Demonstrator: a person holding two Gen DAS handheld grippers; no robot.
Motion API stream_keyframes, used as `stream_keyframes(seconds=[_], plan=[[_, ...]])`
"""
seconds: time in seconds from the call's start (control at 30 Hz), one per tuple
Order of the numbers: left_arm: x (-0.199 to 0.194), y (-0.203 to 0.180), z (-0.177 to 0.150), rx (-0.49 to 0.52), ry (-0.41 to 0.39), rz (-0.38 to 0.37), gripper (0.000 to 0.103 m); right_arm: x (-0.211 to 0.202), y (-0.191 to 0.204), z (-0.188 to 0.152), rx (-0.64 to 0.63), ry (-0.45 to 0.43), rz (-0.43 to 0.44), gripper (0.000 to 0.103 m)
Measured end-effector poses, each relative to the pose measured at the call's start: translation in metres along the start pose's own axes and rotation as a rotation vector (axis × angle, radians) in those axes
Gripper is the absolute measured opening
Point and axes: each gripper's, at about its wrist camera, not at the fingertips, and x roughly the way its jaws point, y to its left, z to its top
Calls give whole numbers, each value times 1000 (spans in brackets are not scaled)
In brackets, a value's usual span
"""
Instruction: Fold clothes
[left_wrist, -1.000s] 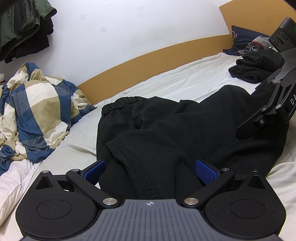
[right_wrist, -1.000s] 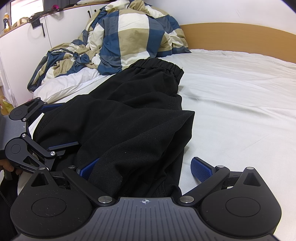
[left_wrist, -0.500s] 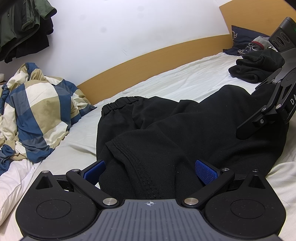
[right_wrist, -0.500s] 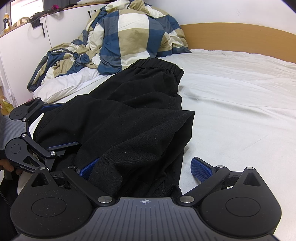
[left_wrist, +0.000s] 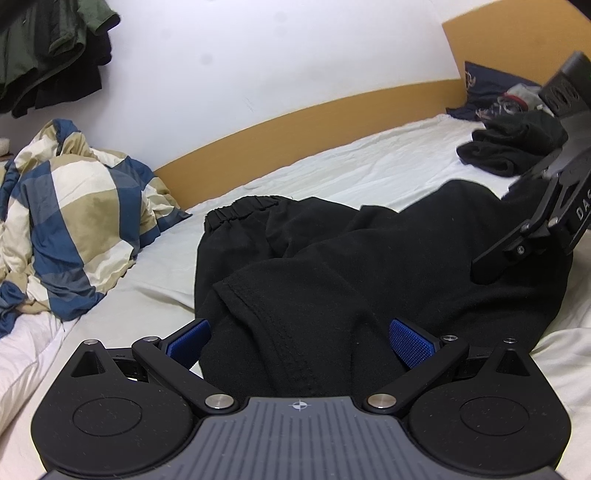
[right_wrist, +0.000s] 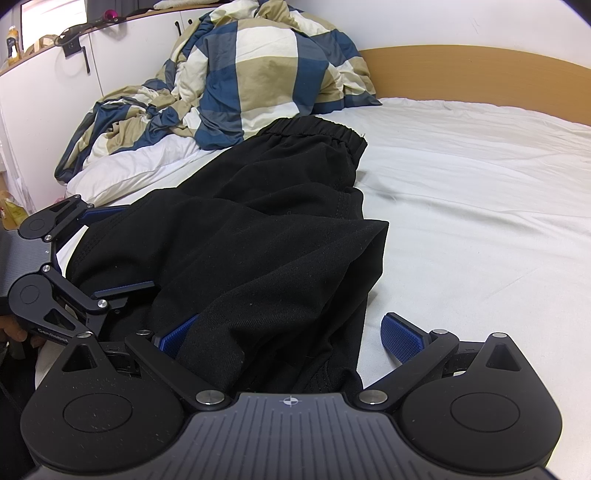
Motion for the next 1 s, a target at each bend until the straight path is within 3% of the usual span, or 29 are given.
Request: stream_keyframes(seconds=[0.07,0.2,0.27,0.33,0.37,0.43,0.47,0.53,0.63,0.7,0.8,0.87,1.0], plan=[[-6,7,-1,-15,8,-3,103,0,-1,1,3,-1,2,103],[-39,18,-1,76,29,27,103,0,1,1,-6,3,-5,103],[-60,28,0,107,20,65,103,0,0,2,-1,2,-1,103],[-82,32,3,135,-7,42,102,-1,-2,4,12,8,5,103],[-91,29,4,186,-17,11,103,-1,-2,7,16,18,3,103],[-102,15,5,332,-33,-33,102,-11,11,14,-27,41,-81,103],[-104,8,4,391,-41,-73,102,-22,24,16,-116,20,-122,103],[-106,-5,2,504,-50,-158,103,-47,56,8,-426,-39,-153,103],[-87,-24,-3,670,-33,-165,103,-71,99,-34,-1010,-108,-195,102],[-72,-32,-6,765,-25,-136,102,-68,115,-62,-1300,-44,-262,84],[-55,-41,-13,893,24,-121,102,-62,125,-79,-1432,45,-288,80],[-51,-38,-12,891,50,-145,102,-54,128,-89,-1490,105,-324,80],[-39,-25,-6,791,117,-173,103,-47,131,-89,-1532,65,-402,81]])
